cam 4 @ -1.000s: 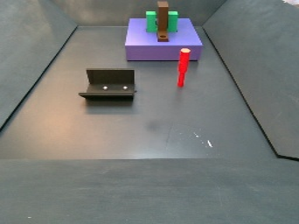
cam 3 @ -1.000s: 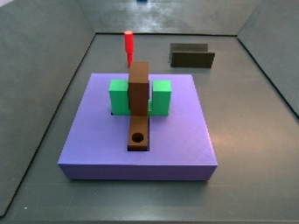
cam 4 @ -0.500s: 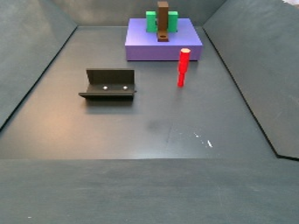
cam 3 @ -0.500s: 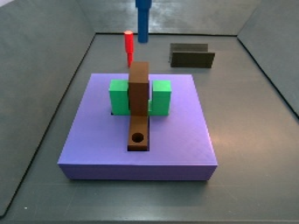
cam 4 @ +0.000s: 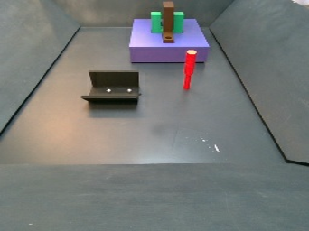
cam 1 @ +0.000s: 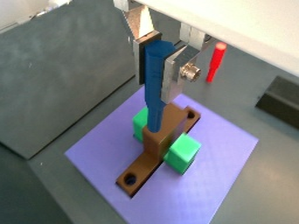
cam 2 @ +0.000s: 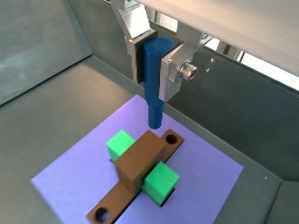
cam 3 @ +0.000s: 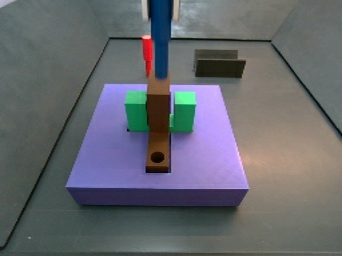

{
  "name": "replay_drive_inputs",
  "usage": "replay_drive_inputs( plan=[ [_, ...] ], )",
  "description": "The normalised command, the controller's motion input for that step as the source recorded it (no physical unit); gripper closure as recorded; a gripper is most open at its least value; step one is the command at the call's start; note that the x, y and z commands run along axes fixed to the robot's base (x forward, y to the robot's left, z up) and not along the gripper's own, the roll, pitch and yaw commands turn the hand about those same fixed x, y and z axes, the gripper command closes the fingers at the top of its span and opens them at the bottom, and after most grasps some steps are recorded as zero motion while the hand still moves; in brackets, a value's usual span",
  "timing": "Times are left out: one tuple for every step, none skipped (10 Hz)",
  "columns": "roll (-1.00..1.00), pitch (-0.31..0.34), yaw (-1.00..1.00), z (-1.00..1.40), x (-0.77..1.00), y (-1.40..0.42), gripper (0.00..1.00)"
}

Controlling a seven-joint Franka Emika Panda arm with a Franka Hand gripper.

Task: Pick up the blue object. Move up. Move to above the board. Insert the blue object.
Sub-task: Insert the blue object.

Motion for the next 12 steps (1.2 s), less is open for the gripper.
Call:
replay_drive_inputs(
  plan=[
    [0.10,0.000,0.03,-0.31,0.04,-0.48,1.00],
    [0.11,0.000,0.00,-0.34,0.04,-0.43,1.00],
    [0.09,-0.010,0.00,-0.40,0.00,-0.19,1.00],
    [0.08,-0.009,0.00,-0.27,0.00,-0.12,1.00],
    [0.03,-0.006,0.00,-0.22,0.00,-0.03,1.00],
    [0.00,-0.001,0.00,-0.22,0.00,0.00,1.00],
    [0.00,0.000,0.00,-0.13,0.00,0.00,1.00],
    [0.00,0.000,0.00,-0.09,0.00,0.00,1.00],
    [0.00,0.000,0.00,-0.14,0.12,-0.12,1.00],
    [0.00,0.000,0.00,-0.17,0.13,-0.10,1.00],
    [-0.01,0.000,0.00,-0.10,0.12,-0.05,1.00],
    [0.00,0.000,0.00,-0.12,0.13,-0.07,1.00]
  ],
)
